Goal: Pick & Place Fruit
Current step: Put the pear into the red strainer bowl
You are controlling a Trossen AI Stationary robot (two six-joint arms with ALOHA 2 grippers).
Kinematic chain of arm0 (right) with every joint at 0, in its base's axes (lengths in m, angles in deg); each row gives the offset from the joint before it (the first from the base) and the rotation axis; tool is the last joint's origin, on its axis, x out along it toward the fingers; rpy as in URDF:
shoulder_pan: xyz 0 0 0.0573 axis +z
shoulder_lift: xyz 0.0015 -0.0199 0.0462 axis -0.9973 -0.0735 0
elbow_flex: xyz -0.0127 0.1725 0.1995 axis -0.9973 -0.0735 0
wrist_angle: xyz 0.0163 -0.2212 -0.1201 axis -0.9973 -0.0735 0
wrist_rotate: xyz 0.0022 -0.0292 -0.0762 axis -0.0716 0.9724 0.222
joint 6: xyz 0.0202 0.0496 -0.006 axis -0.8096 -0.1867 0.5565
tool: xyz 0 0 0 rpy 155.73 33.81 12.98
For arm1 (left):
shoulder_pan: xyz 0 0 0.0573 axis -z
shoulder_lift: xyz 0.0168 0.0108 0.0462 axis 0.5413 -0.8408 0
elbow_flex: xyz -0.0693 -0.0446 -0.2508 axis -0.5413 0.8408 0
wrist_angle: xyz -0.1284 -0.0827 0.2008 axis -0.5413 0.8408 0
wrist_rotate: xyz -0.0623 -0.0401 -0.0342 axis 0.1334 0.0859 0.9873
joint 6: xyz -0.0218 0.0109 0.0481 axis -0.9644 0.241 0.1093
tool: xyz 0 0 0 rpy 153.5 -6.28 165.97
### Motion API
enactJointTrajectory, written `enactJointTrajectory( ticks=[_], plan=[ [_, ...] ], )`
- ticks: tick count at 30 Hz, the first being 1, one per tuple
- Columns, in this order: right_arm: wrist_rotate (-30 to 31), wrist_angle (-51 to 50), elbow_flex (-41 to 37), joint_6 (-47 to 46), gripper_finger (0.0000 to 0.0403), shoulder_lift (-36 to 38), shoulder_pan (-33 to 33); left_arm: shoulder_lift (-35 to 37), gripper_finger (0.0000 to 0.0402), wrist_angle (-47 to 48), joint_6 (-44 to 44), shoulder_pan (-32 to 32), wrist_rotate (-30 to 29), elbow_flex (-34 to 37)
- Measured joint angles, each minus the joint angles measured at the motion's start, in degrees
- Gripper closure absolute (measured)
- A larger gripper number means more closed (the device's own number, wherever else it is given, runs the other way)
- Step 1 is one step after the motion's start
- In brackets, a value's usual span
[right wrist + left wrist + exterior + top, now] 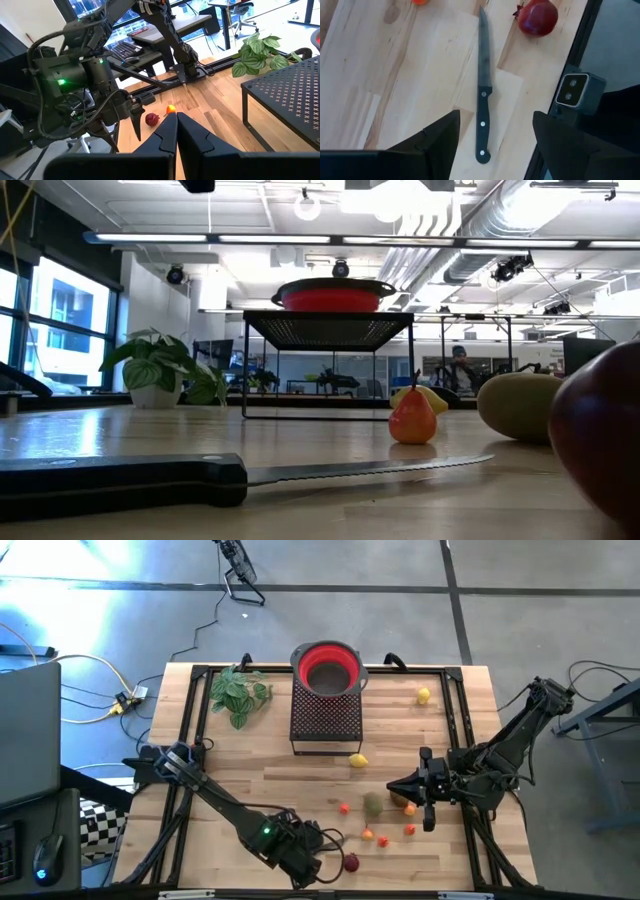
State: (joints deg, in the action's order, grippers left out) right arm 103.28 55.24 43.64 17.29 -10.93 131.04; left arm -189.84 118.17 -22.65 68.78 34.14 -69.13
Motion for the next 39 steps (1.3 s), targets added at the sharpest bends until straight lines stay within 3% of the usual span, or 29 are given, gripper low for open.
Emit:
enactJointTrajectory(
  ticks=[17, 24, 39],
  plan=[
    [0.00, -0.39, 0.00, 0.00, 0.0400, 0.00, 0.00, -3.89, 0.0156, -5.02, 0.24, -0.02, 2.21, 1.98],
    [0.00, -0.46, 0.00, 0.17, 0.0400, 0.00, 0.00, -3.84, 0.0156, -5.55, 1.32, -0.06, -0.25, 1.88],
    [0.00, -0.42, 0.00, 0.02, 0.0400, 0.00, 0.00, -3.84, 0.0156, -10.72, 8.93, -5.96, -0.37, 1.88]
  ],
)
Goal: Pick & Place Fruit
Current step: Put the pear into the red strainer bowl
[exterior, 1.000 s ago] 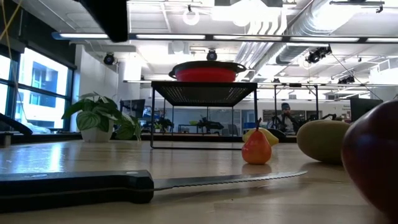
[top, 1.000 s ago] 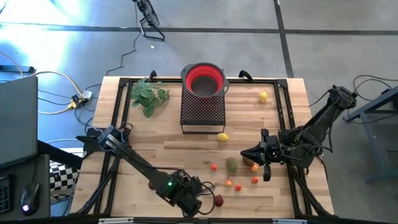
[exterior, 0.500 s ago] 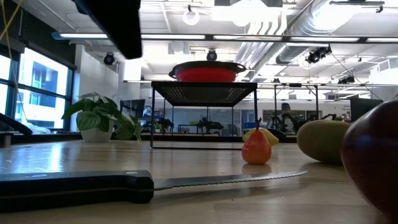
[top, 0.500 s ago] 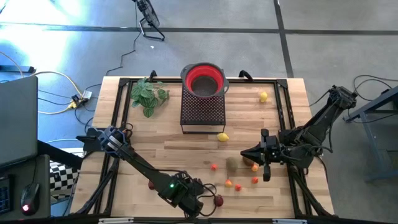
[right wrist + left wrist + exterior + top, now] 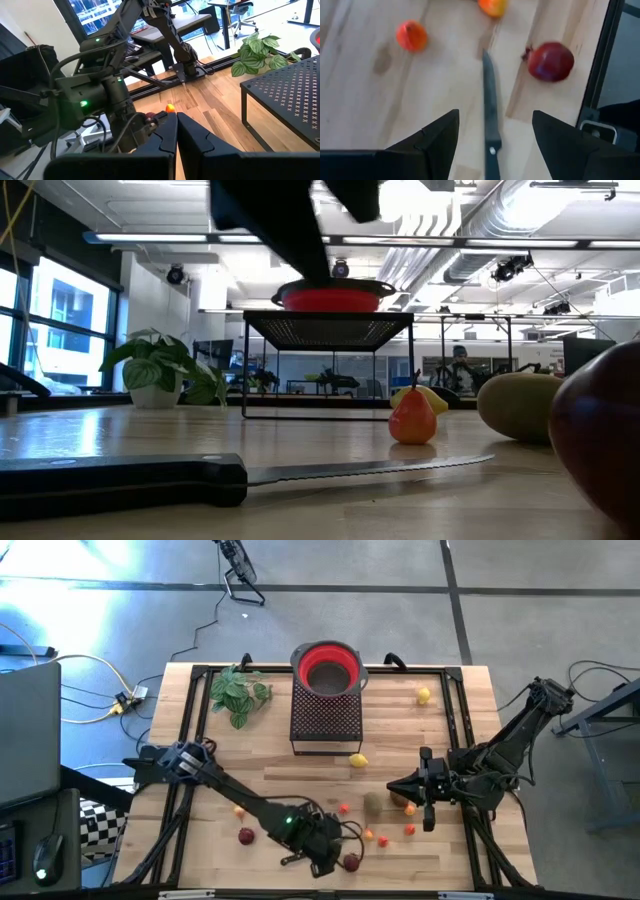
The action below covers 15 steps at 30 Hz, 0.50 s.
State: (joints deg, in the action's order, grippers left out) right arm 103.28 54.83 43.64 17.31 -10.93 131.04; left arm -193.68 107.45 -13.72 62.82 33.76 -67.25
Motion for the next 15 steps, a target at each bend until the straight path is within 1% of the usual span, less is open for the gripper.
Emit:
enactJointTrajectory(
  ticks=[5, 15],
  plan=[
    [0.00, 0.00, 0.00, -0.02, 0.0400, 0.00, 0.00, 0.02, 0.0156, -0.96, 2.68, -2.86, -2.20, 0.00],
    [0.00, -0.02, 0.00, -0.02, 0.0400, 0.00, 0.00, 0.02, 0.0156, -1.18, 3.58, -9.68, -2.08, 0.00]
  ],
)
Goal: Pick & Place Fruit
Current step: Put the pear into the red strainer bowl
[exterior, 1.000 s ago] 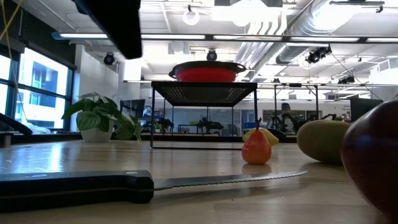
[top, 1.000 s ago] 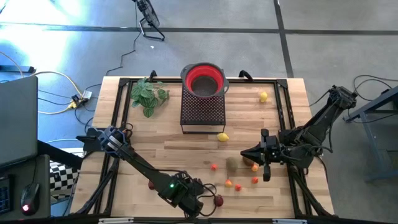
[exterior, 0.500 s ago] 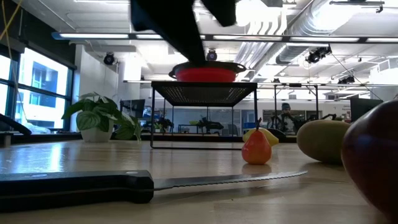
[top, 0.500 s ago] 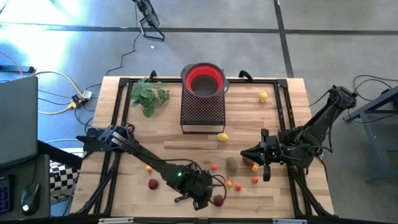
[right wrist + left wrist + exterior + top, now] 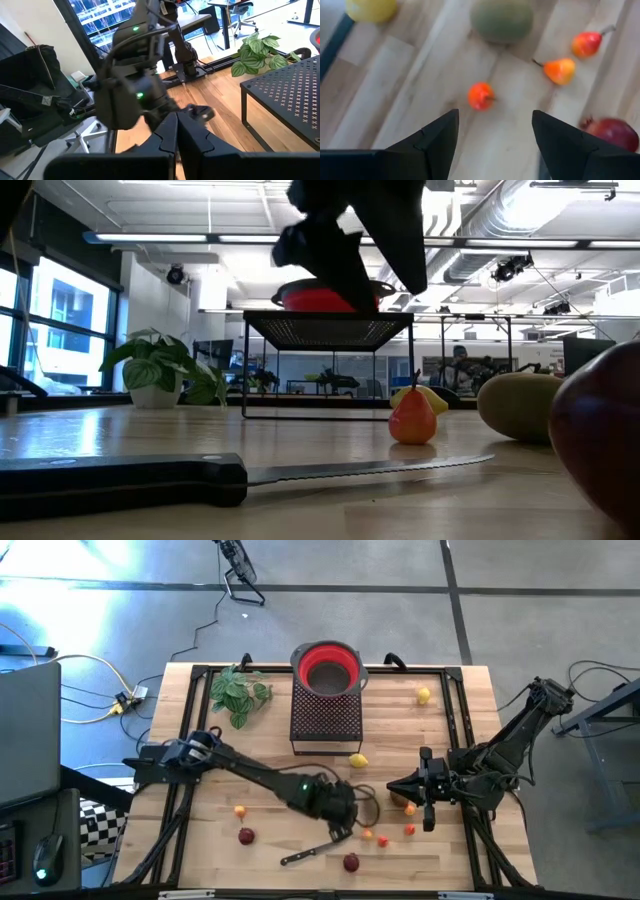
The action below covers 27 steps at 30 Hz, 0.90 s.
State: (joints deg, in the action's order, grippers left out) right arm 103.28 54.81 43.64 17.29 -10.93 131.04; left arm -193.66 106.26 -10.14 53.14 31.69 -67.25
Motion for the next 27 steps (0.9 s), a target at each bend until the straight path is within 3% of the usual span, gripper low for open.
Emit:
enactJointTrajectory(
  ticks=[19, 27],
  plan=[
    [0.00, -0.26, 0.00, 0.15, 0.0400, 0.00, 0.00, -3.25, 0.0156, -9.69, 3.44, -0.88, 0.53, -0.22],
    [0.00, -1.11, -0.02, -0.18, 0.0400, 0.00, 0.00, -4.96, 0.0156, -5.88, -0.48, -0.93, 0.18, 0.09]
  ],
)
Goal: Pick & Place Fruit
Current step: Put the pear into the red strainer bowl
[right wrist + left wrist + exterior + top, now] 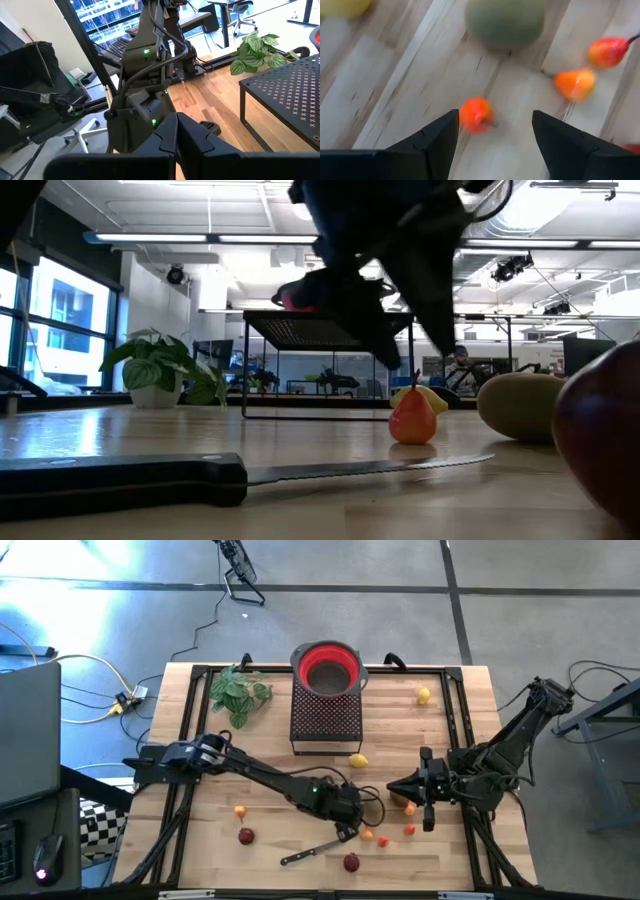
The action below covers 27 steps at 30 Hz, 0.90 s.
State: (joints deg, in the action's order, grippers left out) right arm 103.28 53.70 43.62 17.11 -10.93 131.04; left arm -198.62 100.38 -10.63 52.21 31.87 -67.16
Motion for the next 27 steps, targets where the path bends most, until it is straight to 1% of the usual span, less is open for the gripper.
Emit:
enactJointTrajectory(
  ticks=[8, 27],
  plan=[
    [0.02, -0.35, 0.00, -0.02, 0.0400, 0.02, -0.02, 0.00, 0.0156, 0.17, 0.11, -0.70, -1.42, -0.13],
    [0.01, -0.44, 0.00, 0.18, 0.0400, 0.02, -0.02, -2.75, 0.0156, 1.67, 0.00, -1.07, 0.26, -0.01]
  ],
)
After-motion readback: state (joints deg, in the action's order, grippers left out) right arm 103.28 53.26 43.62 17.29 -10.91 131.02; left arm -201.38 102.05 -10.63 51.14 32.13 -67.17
